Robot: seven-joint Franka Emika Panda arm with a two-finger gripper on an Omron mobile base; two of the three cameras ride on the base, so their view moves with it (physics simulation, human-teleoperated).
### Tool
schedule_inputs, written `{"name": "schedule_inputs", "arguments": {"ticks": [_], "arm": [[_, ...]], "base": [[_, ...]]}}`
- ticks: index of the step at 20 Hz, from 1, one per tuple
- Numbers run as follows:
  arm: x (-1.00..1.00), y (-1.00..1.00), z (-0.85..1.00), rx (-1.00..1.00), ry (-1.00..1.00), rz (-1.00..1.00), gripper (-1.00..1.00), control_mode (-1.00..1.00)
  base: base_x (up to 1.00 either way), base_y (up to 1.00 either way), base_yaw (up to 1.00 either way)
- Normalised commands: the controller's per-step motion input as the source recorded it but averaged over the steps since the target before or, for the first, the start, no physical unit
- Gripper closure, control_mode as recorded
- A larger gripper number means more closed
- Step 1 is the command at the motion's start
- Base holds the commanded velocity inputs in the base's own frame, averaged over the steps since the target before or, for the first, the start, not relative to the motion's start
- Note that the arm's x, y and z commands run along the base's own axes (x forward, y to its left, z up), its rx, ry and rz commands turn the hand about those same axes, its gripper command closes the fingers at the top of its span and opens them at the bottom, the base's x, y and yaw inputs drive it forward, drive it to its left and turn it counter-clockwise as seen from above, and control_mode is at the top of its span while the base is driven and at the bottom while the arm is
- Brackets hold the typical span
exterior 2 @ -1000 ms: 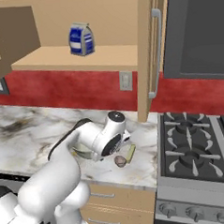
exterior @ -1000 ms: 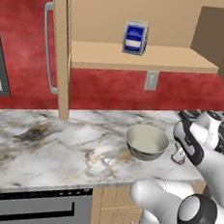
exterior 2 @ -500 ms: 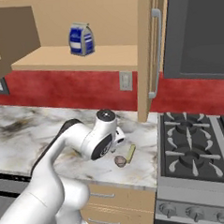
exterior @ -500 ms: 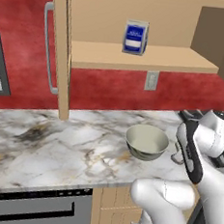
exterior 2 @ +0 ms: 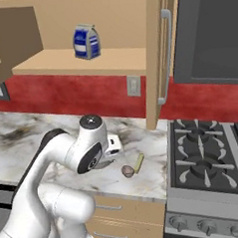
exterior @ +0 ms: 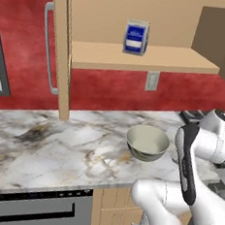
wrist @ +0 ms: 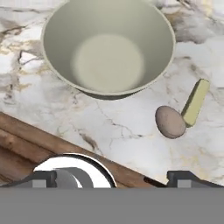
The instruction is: Pick the egg and butter from the fridge and place them by the bowl for mixing.
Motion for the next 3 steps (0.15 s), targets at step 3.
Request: {"name": "schedule_inputs", "arguments": {"ticks": [3], "arm": [[-0.24,0.32,0.37,0.0,-0.14,-0.29,-1.0,-1.0]], "base": [[0.0,0.0,0.0]]}}
